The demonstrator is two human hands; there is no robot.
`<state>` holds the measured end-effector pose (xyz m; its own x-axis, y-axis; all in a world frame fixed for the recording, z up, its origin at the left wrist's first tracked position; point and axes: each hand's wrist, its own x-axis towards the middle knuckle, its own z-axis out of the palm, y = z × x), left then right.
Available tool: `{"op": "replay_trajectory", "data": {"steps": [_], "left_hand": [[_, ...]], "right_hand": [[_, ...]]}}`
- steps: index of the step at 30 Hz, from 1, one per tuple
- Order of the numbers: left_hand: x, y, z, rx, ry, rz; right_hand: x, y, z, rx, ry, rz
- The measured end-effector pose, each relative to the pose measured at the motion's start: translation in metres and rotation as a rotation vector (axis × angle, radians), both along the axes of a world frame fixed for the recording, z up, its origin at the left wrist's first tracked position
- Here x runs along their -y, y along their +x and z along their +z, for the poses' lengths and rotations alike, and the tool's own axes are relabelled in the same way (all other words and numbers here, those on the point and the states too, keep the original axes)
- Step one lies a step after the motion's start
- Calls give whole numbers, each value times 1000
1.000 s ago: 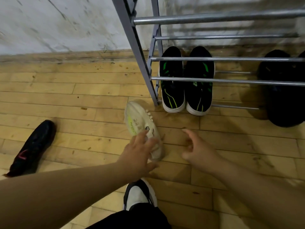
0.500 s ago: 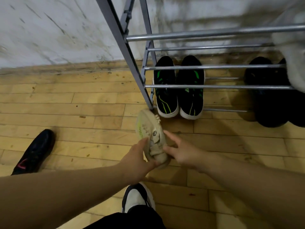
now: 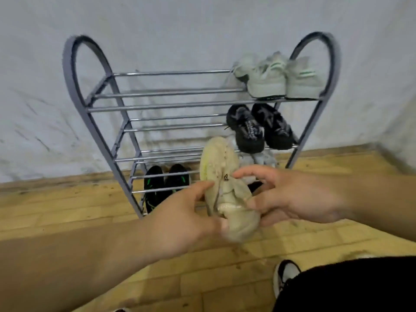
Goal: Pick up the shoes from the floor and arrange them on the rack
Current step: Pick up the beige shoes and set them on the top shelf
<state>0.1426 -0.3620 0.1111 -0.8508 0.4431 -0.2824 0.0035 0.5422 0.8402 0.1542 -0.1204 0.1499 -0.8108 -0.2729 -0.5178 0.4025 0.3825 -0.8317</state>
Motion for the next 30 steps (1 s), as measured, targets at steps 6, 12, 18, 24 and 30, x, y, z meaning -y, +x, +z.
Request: {"op": "replay_trajectory", "data": {"steps": [6,12,18,24,30], "left_hand": [[-121,20,89,-198,305,-115],[-271,20,86,-28,265,-514],[-355,47,8,161,-159,-735],[-343,34,-42,209,-554,-793],[-352,35,-61,88,-627,-862]], "right_hand": [[-108,85,83,-376,-110,-363],[-187,172,26,-556,-296,-864],[-219,231,-78,-303,-441,-1135],[-250,253,-175,8,-270,-1162],[-266,316,-289,284,481,-1012]]}}
